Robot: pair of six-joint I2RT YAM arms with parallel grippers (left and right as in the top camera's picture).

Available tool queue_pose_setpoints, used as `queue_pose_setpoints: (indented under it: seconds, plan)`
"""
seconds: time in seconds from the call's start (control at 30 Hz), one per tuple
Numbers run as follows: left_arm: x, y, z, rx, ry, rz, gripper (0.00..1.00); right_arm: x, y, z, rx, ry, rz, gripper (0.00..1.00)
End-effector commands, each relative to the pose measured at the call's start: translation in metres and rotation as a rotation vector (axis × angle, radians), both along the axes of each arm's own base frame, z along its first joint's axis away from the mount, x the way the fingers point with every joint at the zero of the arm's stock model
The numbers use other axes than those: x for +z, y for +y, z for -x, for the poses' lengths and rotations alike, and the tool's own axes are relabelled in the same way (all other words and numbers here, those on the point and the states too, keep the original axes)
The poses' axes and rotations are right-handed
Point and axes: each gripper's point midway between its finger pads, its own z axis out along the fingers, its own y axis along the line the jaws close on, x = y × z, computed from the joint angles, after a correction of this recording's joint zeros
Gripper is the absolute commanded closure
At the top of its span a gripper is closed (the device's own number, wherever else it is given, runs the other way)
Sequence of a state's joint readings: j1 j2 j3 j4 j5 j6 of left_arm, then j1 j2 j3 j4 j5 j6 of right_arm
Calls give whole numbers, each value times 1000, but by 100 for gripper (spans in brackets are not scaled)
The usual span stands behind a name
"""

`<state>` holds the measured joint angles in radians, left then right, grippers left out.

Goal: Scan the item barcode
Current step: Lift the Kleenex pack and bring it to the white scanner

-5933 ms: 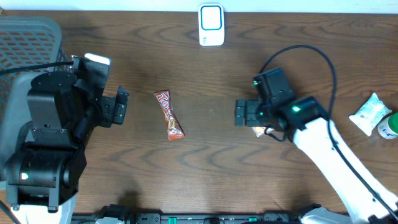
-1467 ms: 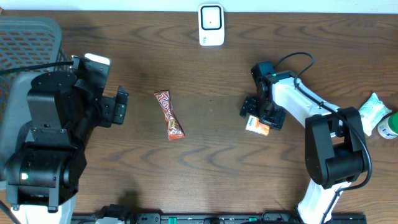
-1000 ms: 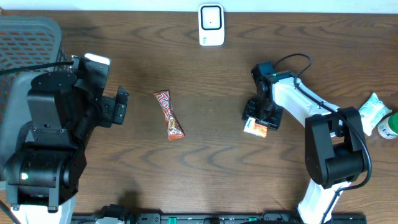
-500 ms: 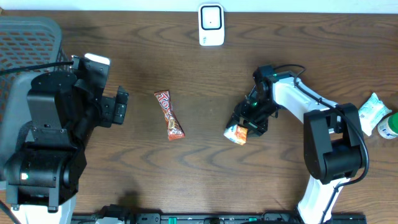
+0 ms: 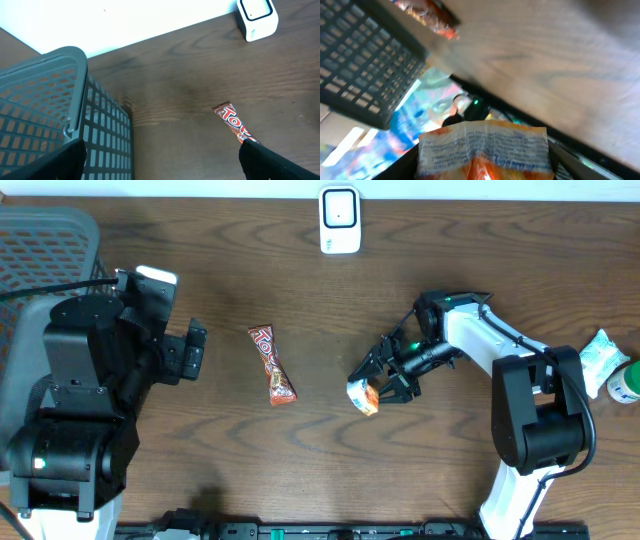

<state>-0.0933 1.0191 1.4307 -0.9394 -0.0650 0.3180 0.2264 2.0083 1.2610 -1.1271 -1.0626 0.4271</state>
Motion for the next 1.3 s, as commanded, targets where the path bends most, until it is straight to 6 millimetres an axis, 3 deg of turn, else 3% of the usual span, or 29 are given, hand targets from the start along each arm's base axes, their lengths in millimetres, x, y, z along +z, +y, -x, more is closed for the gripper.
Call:
queue_pose_setpoints:
  seconds: [0.0, 0.43, 0.5, 0.63, 0.73, 0.87, 1.0, 1.13, 1.27]
  plan:
    - [-2, 1, 0, 1, 5, 4, 2, 8, 4, 2, -10, 22, -76, 41]
    - [-2, 1, 0, 1, 5, 4, 2, 10, 3, 6, -11, 48, -69, 41]
    - [-2, 1, 0, 1, 5, 4, 2, 5, 2, 4, 2, 17, -52, 44]
    - [-2, 1, 0, 2, 5, 4, 2, -25, -10, -12, 44, -131, 83, 51]
    - [-2, 0, 0, 1, 5, 4, 2, -32, -8, -35, 36, -250, 98, 54]
    - [-2, 1, 0, 1, 5, 4, 2, -17, -2, -76, 27, -423, 93, 54]
    - [-2, 1, 0, 1, 5, 4, 2, 5, -8, -146, 1, -720, 221, 53]
    - [-2, 1, 0, 2, 5, 4, 2, 43, -13, -225, -102, -1053, 366, 56]
    - [-2, 1, 0, 1, 5, 4, 2, 77, -20, -281, -236, -1324, 504, 64]
